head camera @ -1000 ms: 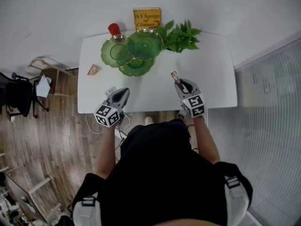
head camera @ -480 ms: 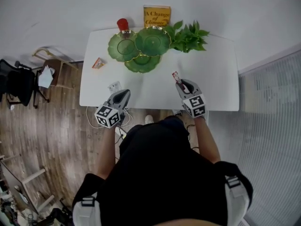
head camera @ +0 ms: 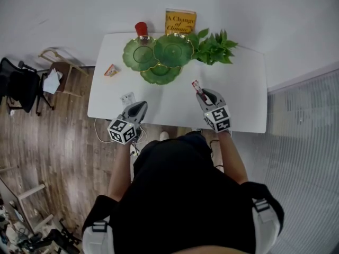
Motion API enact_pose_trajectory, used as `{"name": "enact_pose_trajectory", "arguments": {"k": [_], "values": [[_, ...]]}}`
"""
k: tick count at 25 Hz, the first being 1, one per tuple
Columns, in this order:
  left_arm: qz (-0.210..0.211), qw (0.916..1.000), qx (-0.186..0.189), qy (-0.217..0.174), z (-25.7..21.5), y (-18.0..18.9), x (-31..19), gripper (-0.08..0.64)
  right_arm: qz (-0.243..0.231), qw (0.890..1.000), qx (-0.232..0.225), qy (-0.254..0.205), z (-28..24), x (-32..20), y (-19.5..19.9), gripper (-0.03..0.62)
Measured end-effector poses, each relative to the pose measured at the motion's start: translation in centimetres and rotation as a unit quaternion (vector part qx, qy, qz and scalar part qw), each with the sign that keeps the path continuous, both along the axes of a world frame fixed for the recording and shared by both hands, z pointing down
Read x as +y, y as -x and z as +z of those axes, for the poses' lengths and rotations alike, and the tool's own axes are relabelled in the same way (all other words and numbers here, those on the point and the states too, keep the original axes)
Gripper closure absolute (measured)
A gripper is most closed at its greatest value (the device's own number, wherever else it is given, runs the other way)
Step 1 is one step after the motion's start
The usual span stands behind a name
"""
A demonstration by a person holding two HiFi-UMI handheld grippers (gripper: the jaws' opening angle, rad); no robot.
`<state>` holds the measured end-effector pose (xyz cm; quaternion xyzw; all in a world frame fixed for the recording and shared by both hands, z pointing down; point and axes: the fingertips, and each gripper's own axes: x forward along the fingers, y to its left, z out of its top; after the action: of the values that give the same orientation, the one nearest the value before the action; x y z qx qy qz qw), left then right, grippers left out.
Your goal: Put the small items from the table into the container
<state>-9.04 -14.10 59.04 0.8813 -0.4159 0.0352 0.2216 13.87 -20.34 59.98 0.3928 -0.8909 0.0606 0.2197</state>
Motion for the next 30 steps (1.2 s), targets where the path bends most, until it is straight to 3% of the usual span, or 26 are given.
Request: {"name": "enact_pose_trajectory", "arguments": {"k": [13, 18, 30], "values": [[-0.007, 0.9999, 0.011, 0.009, 0.7, -0.4, 0.9, 0.558, -0.062, 0.996, -0.013, -0.07, -9.8, -9.2, 6.0, 0.479], [-0.013, 0.9998, 0.012, 0.007, 0.8, 0.0, 0.8, 0.558, -0.083, 0.995, -0.004, -0.045, -9.7, -11.4, 8.0, 0.479], [-0.021, 0.9996, 0.019, 0.008, 1.1, 0.7, 1.5, 0.558, -0.1, 0.992, 0.078, -0.009, -8.1, -14.6, 10.2, 0.477]]}}
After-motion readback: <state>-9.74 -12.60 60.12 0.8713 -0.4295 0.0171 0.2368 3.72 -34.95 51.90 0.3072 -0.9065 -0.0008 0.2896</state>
